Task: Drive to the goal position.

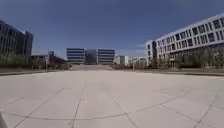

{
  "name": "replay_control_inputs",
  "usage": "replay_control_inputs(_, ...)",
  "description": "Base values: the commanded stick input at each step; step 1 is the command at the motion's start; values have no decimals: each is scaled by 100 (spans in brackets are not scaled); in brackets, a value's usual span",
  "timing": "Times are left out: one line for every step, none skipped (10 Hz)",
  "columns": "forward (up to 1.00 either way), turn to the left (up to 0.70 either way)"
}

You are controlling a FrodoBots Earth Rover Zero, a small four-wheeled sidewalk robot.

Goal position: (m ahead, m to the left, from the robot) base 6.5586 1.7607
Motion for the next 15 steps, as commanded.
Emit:
replay_control_inputs(9, -5)
replay_control_inputs(9, -5)
replay_control_inputs(9, -5)
replay_control_inputs(9, -5)
replay_control_inputs(9, -5)
replay_control_inputs(9, -5)
replay_control_inputs(9, -5)
replay_control_inputs(9, -5)
replay_control_inputs(9, -5)
replay_control_inputs(9, -5)
replay_control_inputs(9, -5)
replay_control_inputs(9, -5)
replay_control_inputs(9, -5)
replay_control_inputs(9, -5)
replay_control_inputs(9, -5)
